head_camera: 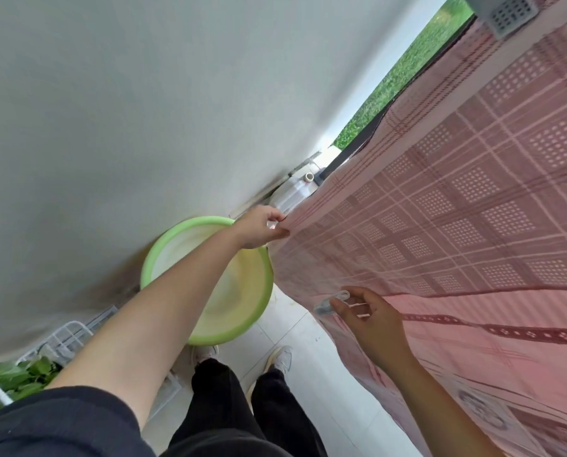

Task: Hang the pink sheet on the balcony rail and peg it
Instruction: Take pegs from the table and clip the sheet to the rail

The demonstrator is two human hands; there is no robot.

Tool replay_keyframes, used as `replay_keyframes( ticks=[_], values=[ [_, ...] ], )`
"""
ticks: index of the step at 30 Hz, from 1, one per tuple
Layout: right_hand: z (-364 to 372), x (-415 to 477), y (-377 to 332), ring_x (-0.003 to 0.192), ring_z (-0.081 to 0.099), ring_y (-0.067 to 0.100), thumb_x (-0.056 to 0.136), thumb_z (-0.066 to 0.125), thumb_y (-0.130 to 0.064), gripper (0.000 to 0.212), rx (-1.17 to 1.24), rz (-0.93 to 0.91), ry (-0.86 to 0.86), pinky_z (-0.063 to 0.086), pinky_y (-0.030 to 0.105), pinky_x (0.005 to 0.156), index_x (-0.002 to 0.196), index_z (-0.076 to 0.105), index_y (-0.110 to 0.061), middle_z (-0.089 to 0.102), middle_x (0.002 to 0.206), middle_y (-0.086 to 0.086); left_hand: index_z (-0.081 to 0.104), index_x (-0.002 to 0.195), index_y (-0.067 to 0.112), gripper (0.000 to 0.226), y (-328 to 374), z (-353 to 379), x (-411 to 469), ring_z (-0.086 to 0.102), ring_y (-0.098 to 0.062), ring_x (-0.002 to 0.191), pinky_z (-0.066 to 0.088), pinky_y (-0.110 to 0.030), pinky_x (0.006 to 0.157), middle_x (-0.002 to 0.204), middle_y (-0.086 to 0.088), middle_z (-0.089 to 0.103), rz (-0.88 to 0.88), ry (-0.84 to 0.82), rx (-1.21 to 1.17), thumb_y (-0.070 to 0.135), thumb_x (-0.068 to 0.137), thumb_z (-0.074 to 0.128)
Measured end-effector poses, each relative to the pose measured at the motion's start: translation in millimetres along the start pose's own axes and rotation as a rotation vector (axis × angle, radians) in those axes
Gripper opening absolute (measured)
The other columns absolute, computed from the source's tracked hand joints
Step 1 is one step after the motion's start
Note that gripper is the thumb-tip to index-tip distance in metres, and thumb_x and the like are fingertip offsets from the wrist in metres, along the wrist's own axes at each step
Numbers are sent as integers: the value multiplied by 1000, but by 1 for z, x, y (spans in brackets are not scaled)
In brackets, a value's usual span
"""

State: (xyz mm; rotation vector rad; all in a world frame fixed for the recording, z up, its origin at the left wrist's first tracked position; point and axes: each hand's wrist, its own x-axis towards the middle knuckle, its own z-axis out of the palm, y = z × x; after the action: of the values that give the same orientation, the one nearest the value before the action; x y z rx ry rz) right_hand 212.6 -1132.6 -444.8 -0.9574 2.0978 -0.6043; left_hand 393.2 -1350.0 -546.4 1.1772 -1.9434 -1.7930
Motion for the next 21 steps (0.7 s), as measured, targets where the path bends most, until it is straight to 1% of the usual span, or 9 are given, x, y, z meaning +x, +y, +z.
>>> replay_keyframes(
  ticks=[2, 4, 5, 7, 9, 12, 15, 18, 21],
  values=[
    [1, 0, 2, 81, 65, -3, 82, 77, -36, 22, -17, 3, -13, 48, 12, 70, 102, 68, -36, 71, 91, -24, 64, 79, 5, 12, -1, 0, 11, 58, -10, 115, 36, -24, 98, 120, 1, 66, -30, 1, -110, 11, 82, 73],
    [3, 0, 2, 81, 66, -3, 82, 77, -36, 25, -29, -2, -13, 48, 10, 71, 105, 69, -33, 72, 93, -21, 59, 79, -7, 18, 0, 2, 23, 58, -5, 113, 40, -20, 96, 123, 6, 63, -89, -35, -257, 6, 81, 71],
    [5, 0, 3, 80, 66, -3, 82, 77, -36, 25, -32, -6, -11, 48, 9, 71, 105, 69, -34, 72, 93, -20, 60, 86, -12, 22, 0, 3, 30, 61, -4, 104, 44, -18, 91, 117, 7, 67, -118, -69, -325, 6, 81, 71],
    [7, 0, 1, 81, 66, -3, 81, 77, -36, 22, -34, -6, -15, 48, 10, 70, 102, 68, -38, 71, 91, -24, 61, 100, -15, 39, 1, 4, 40, 61, -11, 86, 47, -22, 80, 95, -2, 68, -146, -148, -418, 14, 77, 73],
    [8, 1, -1, 81, 65, -4, 82, 77, -34, 21, -31, -9, -20, 48, 8, 70, 99, 67, -41, 68, 91, -30, 60, 96, -12, 44, 3, 6, 44, 57, -16, 78, 44, -25, 72, 86, -10, 61, -159, -171, -459, 21, 72, 76],
    [10, 0, -7, 83, 65, -5, 82, 77, -31, 22, -36, -28, -24, 47, 7, 71, 95, 65, -44, 68, 92, -31, 67, 100, -8, 27, -5, 8, 46, 61, -11, 69, 51, -20, 68, 81, -9, 65, -172, -72, -545, 9, 80, 75],
    [12, 0, -15, 86, 65, -5, 81, 78, -30, 23, -47, -44, -32, 49, 9, 71, 95, 66, -43, 70, 90, -25, 72, 104, -3, 28, -12, 11, 43, 65, -6, 70, 54, -22, 75, 79, -1, 72, -174, 106, -528, -3, 77, 76],
    [12, 2, -26, 85, 66, -7, 78, 82, -27, 26, -56, -47, -52, 49, 10, 71, 95, 67, -42, 70, 88, -28, 74, 87, 7, 21, -6, 12, 40, 65, 0, 67, 54, -29, 83, 68, 12, 71, -115, 225, -485, -9, 74, 77],
    [11, 5, -43, 81, 68, -4, 74, 86, -25, 30, -52, -74, -61, 53, 14, 74, 94, 69, -39, 71, 86, -28, 62, 71, 16, 28, -12, 3, 33, 66, -17, 76, 55, -37, 85, 74, -2, 73, -78, 373, -574, -9, 74, 76]
  ],
)
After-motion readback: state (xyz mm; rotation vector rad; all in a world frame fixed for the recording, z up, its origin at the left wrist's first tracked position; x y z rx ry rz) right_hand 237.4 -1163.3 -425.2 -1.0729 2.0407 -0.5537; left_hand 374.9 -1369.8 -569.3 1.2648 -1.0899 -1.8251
